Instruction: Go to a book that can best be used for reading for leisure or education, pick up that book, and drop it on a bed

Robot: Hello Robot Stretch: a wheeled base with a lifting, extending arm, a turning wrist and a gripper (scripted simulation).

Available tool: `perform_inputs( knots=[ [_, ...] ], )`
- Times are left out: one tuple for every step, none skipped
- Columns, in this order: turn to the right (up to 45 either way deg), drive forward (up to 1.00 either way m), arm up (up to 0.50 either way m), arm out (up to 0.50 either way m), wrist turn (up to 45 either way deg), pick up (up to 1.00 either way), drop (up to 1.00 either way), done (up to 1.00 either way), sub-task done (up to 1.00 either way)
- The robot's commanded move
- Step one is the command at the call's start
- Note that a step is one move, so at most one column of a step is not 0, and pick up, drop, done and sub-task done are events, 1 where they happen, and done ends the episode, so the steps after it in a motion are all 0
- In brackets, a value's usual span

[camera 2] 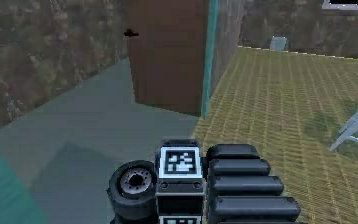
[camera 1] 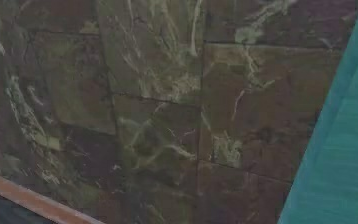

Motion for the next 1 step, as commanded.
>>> perform_inputs(
  knots=[
    [-33.0,0.00,0.00,0.00,0.0,0.00,0.00,0.00,0.00]
  ],
)
